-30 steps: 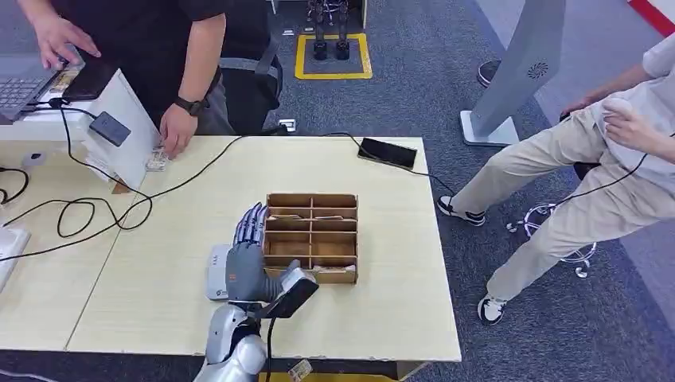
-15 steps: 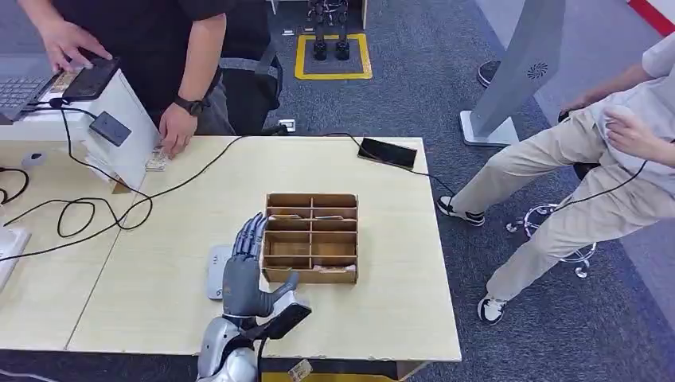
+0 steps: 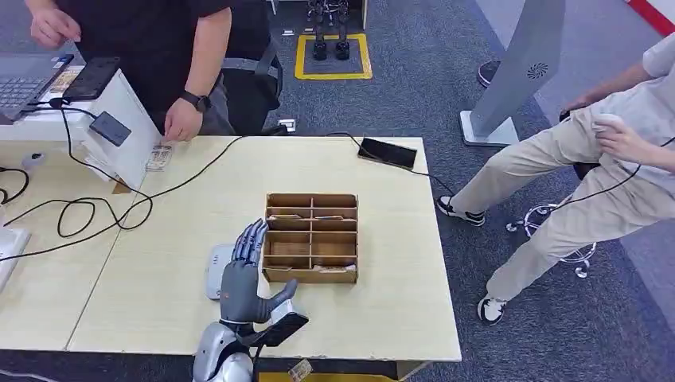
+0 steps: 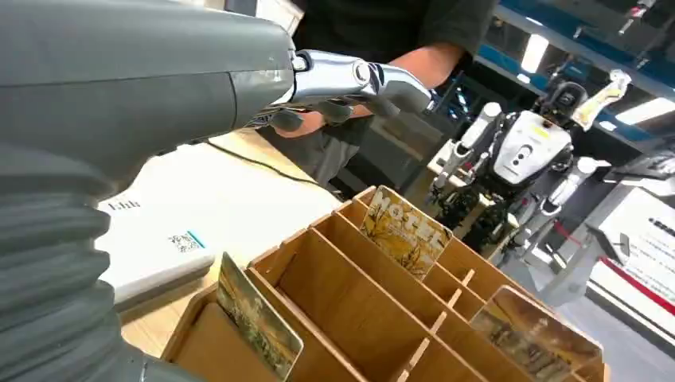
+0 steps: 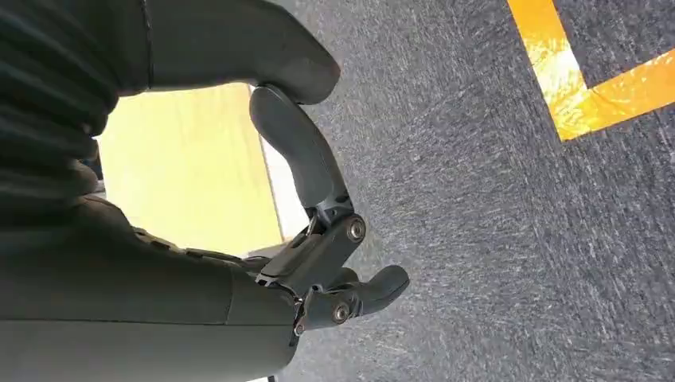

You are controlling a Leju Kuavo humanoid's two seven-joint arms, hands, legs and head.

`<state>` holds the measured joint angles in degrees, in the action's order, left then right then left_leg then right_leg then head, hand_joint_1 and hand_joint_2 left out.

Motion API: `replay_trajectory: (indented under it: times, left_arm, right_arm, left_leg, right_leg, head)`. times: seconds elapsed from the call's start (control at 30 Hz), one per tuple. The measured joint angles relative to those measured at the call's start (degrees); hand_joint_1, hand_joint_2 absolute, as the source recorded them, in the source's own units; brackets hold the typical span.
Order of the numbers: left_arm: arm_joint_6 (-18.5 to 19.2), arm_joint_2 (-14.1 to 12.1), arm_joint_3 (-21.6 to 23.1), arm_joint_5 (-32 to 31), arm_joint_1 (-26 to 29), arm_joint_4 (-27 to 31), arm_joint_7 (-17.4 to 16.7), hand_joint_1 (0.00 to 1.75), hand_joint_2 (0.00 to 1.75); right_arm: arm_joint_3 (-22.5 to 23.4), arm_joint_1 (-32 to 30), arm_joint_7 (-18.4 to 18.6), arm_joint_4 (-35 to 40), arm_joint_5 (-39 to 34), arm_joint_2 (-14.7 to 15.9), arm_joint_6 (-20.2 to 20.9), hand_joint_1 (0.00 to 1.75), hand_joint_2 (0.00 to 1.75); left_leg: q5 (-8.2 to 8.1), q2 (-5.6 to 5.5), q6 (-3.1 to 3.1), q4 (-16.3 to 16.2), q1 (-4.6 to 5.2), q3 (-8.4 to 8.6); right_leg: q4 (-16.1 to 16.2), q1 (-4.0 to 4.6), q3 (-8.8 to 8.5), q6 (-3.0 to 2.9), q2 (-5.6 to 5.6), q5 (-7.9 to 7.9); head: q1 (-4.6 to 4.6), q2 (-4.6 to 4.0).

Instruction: Pass the card to the sensor for recognition and then transmit it.

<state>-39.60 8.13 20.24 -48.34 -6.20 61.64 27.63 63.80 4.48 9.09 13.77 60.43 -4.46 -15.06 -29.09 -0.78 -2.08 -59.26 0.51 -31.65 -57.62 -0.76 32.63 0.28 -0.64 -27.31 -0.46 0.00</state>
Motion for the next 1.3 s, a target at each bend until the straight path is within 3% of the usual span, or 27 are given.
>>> replay_trajectory:
  times: [0.2,0.57,0.93,1.07,1.17,1.3]
  left_arm:
    - [-0.07,0.50,-2.74,-16.54,0.33,-0.05,-0.02,0.00,1.75]
    - [-0.09,1.64,-7.30,-22.63,1.50,0.24,0.70,0.00,1.75]
    - [-0.11,2.23,-9.03,-23.22,2.00,0.65,0.96,0.00,1.75]
    - [-0.11,2.47,-10.05,-28.57,2.52,2.09,0.88,0.00,1.75]
    - [-0.13,2.51,-10.60,-31.68,3.09,3.48,-0.68,0.00,1.75]
    - [-0.13,2.47,-10.93,-35.64,3.65,6.45,-6.24,0.00,1.75]
  right_arm:
    - [0.00,0.01,0.20,0.00,0.66,0.31,0.13,0.00,1.75]
    - [0.00,0.01,0.37,0.00,0.83,0.57,0.68,0.00,1.75]
    - [0.00,0.02,0.37,0.00,0.83,0.66,0.70,0.00,1.75]
    - [0.00,0.02,0.31,0.00,1.01,0.72,0.79,0.00,1.75]
    - [0.00,0.03,0.20,0.00,1.20,0.83,0.81,0.00,1.75]
    - [0.00,0.05,0.17,0.00,1.20,0.92,0.79,0.00,1.75]
  left_leg:
    - [0.00,0.00,0.00,0.00,0.00,-0.01]
    - [0.00,0.00,0.00,0.00,0.00,0.00]
    - [0.00,0.00,0.00,0.00,0.00,0.00]
    - [0.00,0.00,0.00,0.00,0.00,0.00]
    - [0.00,0.00,0.00,0.00,0.00,0.00]
    - [0.00,0.00,0.00,0.00,0.00,0.00]
  right_leg:
    - [0.00,0.00,0.00,0.00,0.00,0.00]
    - [0.00,0.00,0.00,0.00,0.00,0.00]
    - [0.00,0.00,0.00,0.00,0.01,0.00]
    - [0.00,0.00,0.00,0.00,0.01,0.00]
    - [0.00,0.00,0.00,0.00,0.00,0.00]
    - [0.00,0.00,0.00,0.00,0.01,0.00]
  head:
    - [0.02,0.00]
    - [0.00,0.00]
    - [0.00,0.00]
    - [0.00,0.00]
    - [0.00,0.00]
    - [0.00,0.00]
